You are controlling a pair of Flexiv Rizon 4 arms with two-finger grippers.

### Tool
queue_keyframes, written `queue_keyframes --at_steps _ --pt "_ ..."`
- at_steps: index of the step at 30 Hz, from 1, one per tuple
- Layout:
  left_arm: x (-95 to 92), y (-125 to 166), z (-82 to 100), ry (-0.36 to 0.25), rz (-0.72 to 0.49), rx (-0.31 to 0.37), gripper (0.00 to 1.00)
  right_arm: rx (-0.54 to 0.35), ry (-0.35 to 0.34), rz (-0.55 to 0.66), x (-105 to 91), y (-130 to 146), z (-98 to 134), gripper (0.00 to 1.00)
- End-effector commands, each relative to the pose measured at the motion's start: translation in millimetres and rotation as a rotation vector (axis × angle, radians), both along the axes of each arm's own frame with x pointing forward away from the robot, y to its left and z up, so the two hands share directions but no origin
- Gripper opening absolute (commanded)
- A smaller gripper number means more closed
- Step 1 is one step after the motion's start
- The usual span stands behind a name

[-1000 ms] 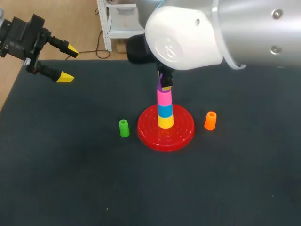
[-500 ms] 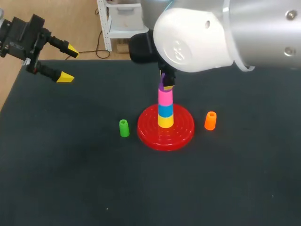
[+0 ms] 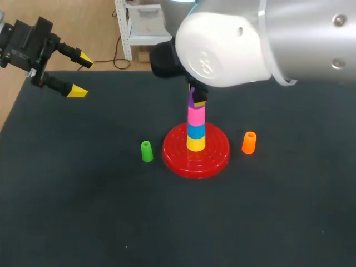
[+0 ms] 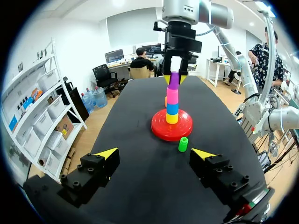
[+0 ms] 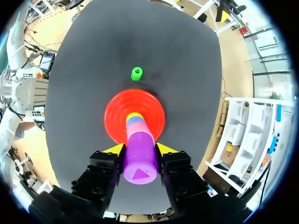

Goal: Pick up and stack the cylinders on the red base in this order: pink,purple,orange,green

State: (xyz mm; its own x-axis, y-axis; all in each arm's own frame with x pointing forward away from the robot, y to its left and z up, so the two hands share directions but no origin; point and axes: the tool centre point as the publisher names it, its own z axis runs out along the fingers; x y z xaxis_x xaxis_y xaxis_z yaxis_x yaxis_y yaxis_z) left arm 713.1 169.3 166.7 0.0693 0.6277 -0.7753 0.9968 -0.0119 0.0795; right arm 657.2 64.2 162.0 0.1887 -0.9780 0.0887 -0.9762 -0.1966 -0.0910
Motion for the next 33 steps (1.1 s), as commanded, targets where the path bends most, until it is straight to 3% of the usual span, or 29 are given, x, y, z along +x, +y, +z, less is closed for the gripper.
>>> queue_keyframes --at_steps 1,22,33 --pt "0.5 0.4 -0.5 0.000 -0.001 0.000 1.00 -0.014 0.002 0.001 3.3 4.7 1.7 0.00" --pt "0.5 0.4 -0.5 0.000 -0.001 0.000 1.00 -0.042 0.006 -0.013 12.3 -0.6 8.6 0.00" --pt "0.5 0.4 -0.5 0.000 -0.001 0.000 1.00 -0.048 0.020 0.003 6.2 1.9 1.6 0.00"
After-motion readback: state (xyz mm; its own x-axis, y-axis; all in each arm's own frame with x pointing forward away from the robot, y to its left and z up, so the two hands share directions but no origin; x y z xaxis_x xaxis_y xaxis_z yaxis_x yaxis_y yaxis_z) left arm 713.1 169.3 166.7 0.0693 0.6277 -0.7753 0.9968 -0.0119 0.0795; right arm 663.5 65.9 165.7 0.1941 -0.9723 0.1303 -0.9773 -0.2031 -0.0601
